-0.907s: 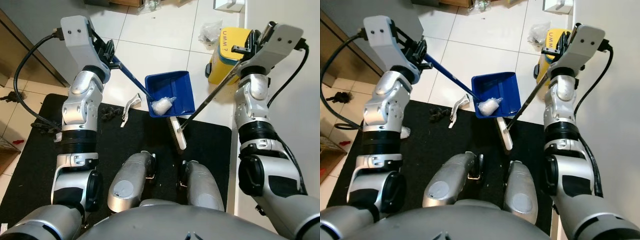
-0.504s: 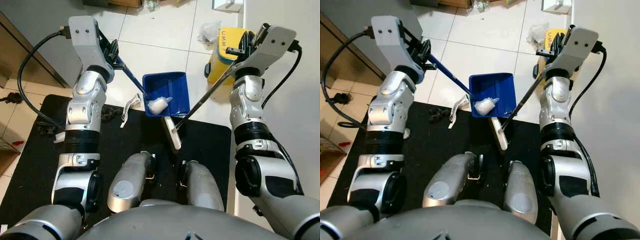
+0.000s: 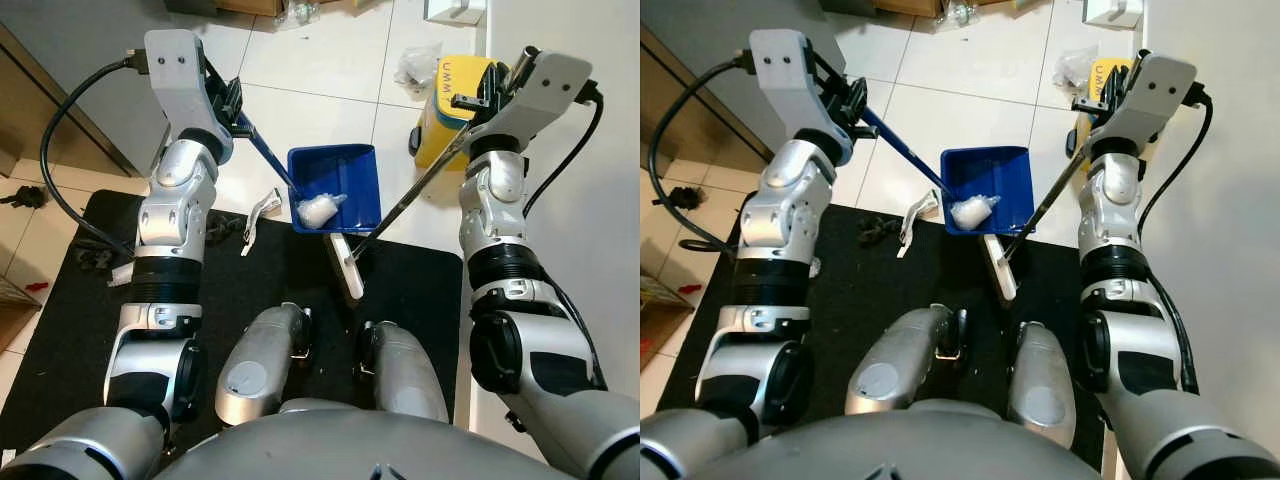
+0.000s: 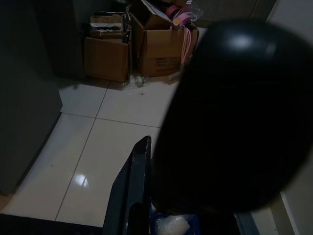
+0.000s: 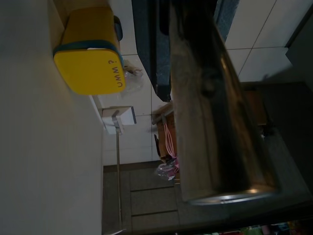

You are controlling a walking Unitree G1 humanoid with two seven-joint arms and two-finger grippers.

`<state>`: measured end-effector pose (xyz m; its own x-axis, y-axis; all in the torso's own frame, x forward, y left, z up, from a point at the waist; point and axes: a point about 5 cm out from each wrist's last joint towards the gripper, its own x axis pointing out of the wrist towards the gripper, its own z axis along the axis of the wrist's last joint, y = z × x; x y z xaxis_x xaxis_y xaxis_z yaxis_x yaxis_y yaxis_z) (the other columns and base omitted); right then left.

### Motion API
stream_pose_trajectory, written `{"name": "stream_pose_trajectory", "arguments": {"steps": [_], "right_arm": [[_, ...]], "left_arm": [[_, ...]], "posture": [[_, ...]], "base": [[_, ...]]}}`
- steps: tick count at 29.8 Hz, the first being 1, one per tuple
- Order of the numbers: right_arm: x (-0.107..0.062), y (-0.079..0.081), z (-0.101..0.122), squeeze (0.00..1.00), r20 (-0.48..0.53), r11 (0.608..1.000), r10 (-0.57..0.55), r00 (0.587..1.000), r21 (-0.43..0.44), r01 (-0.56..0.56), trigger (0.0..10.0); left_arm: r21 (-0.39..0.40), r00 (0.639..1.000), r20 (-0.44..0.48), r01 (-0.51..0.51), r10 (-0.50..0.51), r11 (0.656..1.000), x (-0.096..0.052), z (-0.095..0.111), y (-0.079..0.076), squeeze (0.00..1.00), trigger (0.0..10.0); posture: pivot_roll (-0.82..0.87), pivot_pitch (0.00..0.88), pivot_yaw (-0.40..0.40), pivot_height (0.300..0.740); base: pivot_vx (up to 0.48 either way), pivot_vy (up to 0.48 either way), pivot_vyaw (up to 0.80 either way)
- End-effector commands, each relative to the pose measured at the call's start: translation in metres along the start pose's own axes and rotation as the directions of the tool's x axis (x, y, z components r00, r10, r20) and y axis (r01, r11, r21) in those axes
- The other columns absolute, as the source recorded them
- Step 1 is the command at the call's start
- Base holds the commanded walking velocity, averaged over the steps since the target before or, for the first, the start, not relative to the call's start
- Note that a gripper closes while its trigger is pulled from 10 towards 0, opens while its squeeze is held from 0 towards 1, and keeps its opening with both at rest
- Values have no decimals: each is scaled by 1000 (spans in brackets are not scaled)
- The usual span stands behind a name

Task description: Sweep floor

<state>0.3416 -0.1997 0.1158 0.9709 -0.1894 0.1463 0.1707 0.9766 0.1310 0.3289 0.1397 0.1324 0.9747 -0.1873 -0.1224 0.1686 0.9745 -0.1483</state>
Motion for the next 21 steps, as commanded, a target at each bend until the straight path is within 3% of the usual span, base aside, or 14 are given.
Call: {"name": "stream_pose_trajectory", "arguments": {"steps": [1,21], "right_arm": [[3,4,6,0,38,1000,13,999,8,-13,10000],[-1,9,-1,0,15,1000,27,1000,15,-27,10000]], "left_arm": [[-2,999,40,21,-21,1000,3,7,-7,0,10000],[-24,999,-23,-30,29,999,-1,-11,3,0,10000]], "posture": [[195,0,26,740],[193,0,26,740]], "base": [[0,0,0],[0,0,0]]}}
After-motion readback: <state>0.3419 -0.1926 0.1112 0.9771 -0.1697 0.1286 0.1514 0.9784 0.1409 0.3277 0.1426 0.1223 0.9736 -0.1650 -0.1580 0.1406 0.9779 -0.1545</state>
